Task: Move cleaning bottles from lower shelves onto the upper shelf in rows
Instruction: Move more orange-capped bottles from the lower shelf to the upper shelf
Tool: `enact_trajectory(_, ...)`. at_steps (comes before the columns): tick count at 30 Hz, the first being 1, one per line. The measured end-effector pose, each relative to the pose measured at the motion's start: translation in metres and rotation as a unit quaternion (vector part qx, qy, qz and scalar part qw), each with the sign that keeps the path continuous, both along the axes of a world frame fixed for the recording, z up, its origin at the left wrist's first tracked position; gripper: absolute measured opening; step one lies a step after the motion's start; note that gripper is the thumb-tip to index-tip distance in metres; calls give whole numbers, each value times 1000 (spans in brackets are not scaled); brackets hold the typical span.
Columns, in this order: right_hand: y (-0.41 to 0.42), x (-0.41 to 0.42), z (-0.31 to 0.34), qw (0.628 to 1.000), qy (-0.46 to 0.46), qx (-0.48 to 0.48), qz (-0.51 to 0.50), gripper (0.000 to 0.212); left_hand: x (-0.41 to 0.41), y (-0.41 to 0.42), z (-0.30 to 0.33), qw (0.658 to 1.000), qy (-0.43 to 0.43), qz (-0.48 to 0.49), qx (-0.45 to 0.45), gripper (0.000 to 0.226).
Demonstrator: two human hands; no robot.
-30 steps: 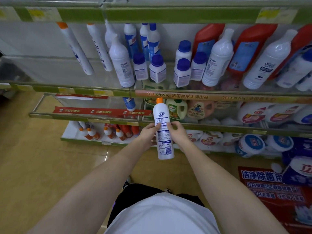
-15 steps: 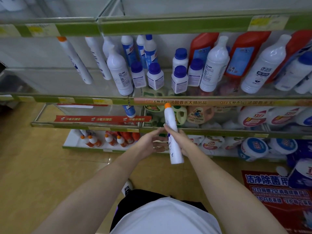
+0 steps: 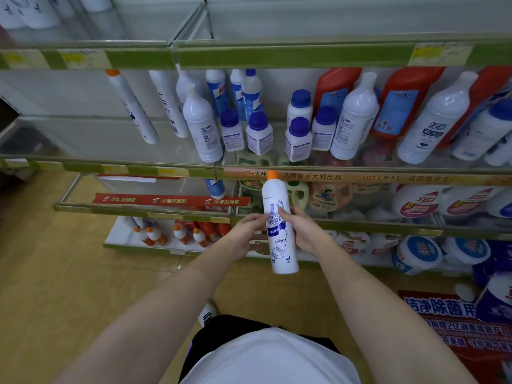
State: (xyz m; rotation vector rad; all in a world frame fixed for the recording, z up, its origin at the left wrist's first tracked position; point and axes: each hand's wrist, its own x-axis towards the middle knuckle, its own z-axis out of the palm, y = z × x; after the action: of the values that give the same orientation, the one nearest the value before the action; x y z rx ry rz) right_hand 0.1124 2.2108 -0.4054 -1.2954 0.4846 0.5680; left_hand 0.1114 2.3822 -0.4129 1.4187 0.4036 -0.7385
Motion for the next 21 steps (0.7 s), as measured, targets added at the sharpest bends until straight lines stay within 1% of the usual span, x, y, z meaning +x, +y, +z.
enact_trajectory(2, 0, -2, 1, 1000, 2, -6, -3, 38, -3, 1, -1, 1000, -4, 11, 1, 43)
enact_trajectory(4, -2, -2, 0, 999, 5, -25, -25, 27, -4, 6, -4, 1000, 0, 21, -4, 44)
enact_trajectory(6, -2, -1, 1, 999, 4, -27, -38, 23, -7, 11, -7, 1000, 3, 14, 0, 45)
enact_trajectory(9, 4, -1, 7, 997, -2, -70, 29, 29, -16, 10, -9, 999, -7, -5, 39, 49)
enact_trajectory(11, 5, -6, 7, 995, 6, -85, 51, 32, -20, 3, -9, 998, -17, 8, 59, 51)
enact_trajectory(14, 2, -15, 3, 997, 18, -67, 29, 34, -20, -6, -3, 997, -20, 30, 75, 53)
enact_trajectory(17, 7, -17, 5, 999, 6, -53, -6, 34, -15, -6, 3, 996, -20, 45, 68, 52)
enact_trajectory(21, 13, -11, 12, 998, -11, -69, -2, 39, -10, 0, 3, 997, -22, 41, 57, 64)
